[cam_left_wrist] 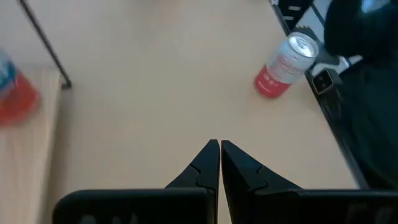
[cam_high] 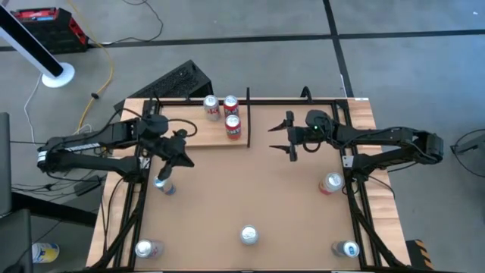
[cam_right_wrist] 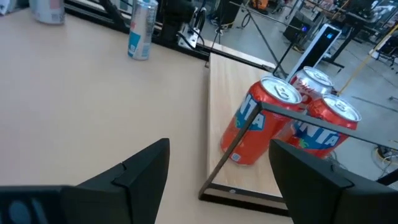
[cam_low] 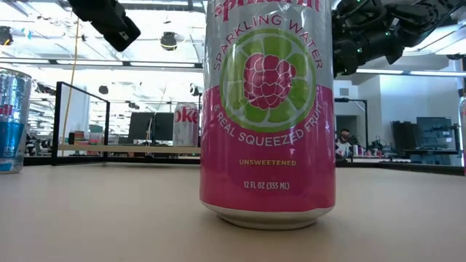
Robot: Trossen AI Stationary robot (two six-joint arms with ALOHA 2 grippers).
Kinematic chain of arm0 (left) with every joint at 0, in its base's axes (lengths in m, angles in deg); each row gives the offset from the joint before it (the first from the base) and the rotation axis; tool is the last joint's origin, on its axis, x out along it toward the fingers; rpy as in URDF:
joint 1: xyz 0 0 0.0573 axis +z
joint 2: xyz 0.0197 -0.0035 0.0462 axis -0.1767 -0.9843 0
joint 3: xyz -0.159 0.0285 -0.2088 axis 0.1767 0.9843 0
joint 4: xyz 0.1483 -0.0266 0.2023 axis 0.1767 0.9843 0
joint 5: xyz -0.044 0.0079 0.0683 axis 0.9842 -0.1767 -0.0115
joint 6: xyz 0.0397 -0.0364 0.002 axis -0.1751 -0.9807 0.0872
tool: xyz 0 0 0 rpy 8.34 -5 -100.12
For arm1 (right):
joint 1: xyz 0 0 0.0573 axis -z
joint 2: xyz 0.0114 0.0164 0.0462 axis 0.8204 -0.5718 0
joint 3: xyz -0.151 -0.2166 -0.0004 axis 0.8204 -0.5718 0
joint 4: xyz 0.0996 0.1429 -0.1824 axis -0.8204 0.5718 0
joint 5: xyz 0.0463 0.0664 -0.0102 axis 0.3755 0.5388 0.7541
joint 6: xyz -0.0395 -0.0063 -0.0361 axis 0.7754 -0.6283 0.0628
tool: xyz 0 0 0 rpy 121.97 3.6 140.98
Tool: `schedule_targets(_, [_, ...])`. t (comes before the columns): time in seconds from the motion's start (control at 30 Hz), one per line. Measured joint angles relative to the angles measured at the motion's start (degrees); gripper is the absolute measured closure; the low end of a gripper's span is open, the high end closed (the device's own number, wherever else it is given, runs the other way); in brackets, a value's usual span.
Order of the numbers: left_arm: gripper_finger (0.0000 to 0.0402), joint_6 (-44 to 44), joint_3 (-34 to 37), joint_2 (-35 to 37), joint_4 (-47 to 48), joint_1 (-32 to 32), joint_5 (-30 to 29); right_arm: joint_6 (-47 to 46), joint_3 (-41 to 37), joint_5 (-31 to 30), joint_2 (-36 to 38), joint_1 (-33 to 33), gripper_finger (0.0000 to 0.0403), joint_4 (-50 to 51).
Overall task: Place canned beverage on shelf
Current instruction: Put the red-silver soda can on the shelf aligned with the other red-silver soda can
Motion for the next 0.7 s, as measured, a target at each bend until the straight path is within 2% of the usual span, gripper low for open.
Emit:
schedule_targets(0.13, [0.0401, -4.4, 0.0, -1.8, -0.1, -3.1, 2.2, -3.9, 0.0, 0.0, 0.0, -2.0, 0.0106, 0.4])
schedule_targets(0.27, [0.0401, -6.3, 0.0, -4.2, -0.6, -11.9, 1.3, -6.6, 0.0, 0.0, 0.0, -5.1, 0.0106, 1.2])
schedule_targets(0.5, [0.0401, -11.3, -1.2, -7.3, -2.2, -29.2, -7.8, -10.3, 0.0, 0.0, 0.0, -10.9, 0.0106, -1.1])
schedule_targets(0.7, [0.0401, -15.4, -1.7, -7.1, -5.2, -42.5, -16.5, -11.8, 0.0, 0.0, 0.0, -16.1, 0.0106, -9.3])
